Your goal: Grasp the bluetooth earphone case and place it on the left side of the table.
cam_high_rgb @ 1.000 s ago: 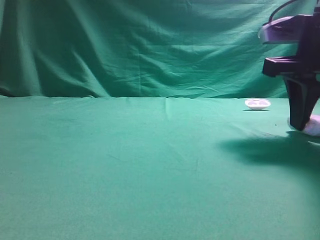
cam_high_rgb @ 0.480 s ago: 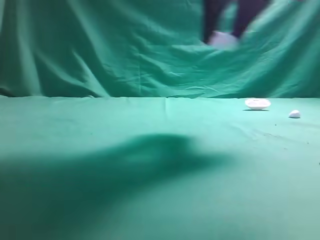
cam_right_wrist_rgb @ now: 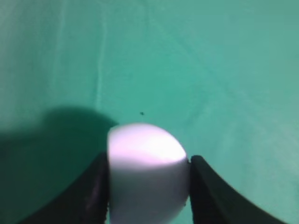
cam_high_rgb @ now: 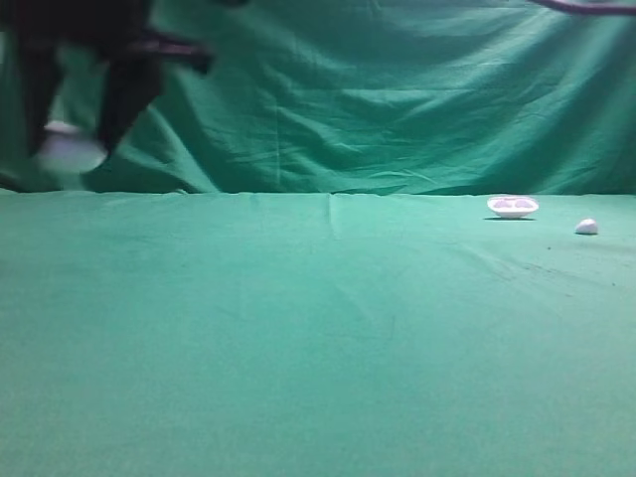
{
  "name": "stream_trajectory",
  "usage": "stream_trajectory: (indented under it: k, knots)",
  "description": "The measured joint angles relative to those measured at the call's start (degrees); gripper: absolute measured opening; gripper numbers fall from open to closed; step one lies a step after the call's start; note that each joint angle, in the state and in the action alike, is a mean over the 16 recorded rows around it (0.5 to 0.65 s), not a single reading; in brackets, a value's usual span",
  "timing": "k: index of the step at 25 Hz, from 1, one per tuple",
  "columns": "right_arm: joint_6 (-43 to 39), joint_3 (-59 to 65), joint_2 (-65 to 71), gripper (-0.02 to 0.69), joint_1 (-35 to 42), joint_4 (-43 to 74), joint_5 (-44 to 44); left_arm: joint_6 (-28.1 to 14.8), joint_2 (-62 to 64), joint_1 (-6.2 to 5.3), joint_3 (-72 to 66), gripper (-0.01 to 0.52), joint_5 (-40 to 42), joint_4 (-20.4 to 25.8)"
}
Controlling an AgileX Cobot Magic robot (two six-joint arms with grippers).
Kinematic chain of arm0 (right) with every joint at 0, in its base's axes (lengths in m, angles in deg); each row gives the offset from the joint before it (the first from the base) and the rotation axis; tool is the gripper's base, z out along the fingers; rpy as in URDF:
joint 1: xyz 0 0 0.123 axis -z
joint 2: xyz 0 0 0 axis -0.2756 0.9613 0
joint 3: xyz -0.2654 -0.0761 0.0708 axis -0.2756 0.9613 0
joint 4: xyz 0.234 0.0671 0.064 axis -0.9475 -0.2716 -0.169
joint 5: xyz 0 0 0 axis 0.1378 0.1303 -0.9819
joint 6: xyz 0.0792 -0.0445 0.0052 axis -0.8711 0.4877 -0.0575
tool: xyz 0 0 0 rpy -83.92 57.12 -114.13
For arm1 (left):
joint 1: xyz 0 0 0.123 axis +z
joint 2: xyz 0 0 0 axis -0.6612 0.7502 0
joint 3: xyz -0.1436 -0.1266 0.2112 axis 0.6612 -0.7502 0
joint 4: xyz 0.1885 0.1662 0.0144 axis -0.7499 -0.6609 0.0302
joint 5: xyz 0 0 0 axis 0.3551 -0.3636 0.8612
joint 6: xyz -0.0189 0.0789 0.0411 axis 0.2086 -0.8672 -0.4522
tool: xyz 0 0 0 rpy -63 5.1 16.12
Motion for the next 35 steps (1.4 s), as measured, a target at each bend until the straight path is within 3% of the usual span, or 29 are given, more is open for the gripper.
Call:
stream_trajectory:
  k: [4, 7, 12, 21, 28, 35]
  knots:
    - [-0.2, -0.9, 0.3, 0.48, -0.4, -0.4, 1.1, 0.0, 0.0, 0.0, 0.0, 0.0, 0.0, 0.0]
    - [-0.6, -1.6, -1.4, 0.473, -0.5, -0.4, 4.0, 0.0, 0.0, 0.0, 0.0, 0.0, 0.0, 0.0]
    - [-2.0, -2.9, -6.8, 0.375, -0.3, 1.4, 11.0, 0.0, 0.0, 0.0, 0.0, 0.0, 0.0, 0.0]
    - [-3.6, -3.1, -20.5, 0.094, 2.4, 4.4, 21.3, 0.0, 0.0, 0.0, 0.0, 0.0, 0.0, 0.0]
    - [-2.4, 6.3, -33.0, 0.071, 7.1, 2.6, 22.5, 0.0, 0.0, 0.0, 0.0, 0.0, 0.0, 0.0]
    - [-1.5, 27.0, -50.2, 0.071, 11.3, 0.0, 20.6, 0.0, 0.0, 0.0, 0.0, 0.0, 0.0, 0.0]
